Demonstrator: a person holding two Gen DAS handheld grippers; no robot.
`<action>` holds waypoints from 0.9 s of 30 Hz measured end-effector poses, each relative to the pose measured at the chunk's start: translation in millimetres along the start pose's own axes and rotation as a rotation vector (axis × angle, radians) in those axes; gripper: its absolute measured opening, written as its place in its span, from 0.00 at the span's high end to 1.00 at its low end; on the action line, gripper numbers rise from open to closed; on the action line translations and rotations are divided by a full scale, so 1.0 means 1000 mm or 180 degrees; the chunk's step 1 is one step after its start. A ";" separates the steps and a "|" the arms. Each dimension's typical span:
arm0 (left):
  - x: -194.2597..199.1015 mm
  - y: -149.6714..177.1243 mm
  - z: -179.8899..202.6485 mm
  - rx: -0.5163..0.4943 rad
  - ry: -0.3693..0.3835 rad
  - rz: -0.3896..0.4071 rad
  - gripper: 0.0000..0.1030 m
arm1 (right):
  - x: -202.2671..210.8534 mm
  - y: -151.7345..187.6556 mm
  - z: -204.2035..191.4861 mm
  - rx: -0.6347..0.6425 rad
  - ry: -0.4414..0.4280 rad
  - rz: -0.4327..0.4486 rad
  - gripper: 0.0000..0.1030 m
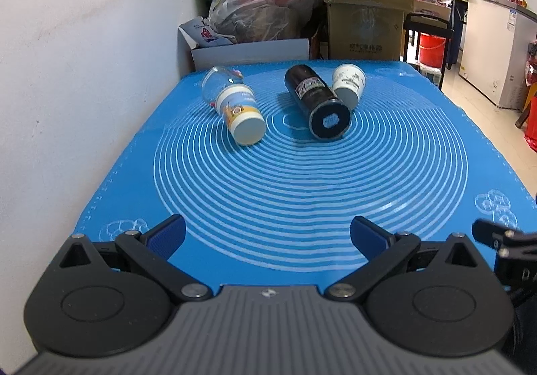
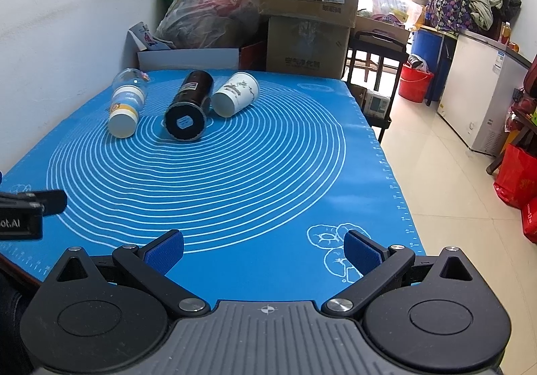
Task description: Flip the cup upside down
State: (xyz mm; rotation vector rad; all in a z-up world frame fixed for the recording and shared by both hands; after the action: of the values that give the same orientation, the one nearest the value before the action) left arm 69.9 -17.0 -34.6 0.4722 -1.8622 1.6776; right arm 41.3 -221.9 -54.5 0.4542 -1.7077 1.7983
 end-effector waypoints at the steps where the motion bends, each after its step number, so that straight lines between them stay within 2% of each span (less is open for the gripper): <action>1: -0.004 -0.005 0.001 0.0003 0.0011 0.0002 0.00 | -0.002 -0.001 0.001 -0.0010 0.0005 -0.0004 0.00; 7: -0.034 -0.047 0.006 -0.0037 -0.0095 0.0136 0.00 | -0.015 -0.005 0.011 -0.0078 0.0036 -0.0028 0.00; 12: -0.069 -0.083 0.013 -0.0030 -0.0088 0.0187 0.00 | -0.029 -0.007 0.017 -0.0116 0.0049 -0.0069 0.00; 20: -0.156 -0.133 0.023 0.0055 -0.0072 0.0077 0.00 | -0.061 -0.010 0.030 -0.0185 0.0074 -0.0172 0.00; 23: -0.189 -0.141 0.023 0.0116 -0.0108 -0.0003 0.00 | -0.072 -0.010 0.037 -0.0222 0.0092 -0.0216 0.00; 27: -0.229 -0.146 0.025 0.0179 -0.0044 -0.0154 0.00 | -0.087 -0.010 0.045 -0.0284 0.0128 -0.0274 0.00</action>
State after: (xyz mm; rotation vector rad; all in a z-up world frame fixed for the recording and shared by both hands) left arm 330.8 -89.9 -66.2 0.5489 -1.8031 1.7022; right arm 105.9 -283.3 -96.8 0.4437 -1.7072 1.6526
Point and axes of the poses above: each gripper's, at about its wrist camera, not at the fingertips, and x roughly against the way its jaws point, z to its right, y to its underside, the point moved 6 cm from there along -x, roughly the way its jaws point, and after that the axes turned 7 degrees about y, right-handed, at the moved point
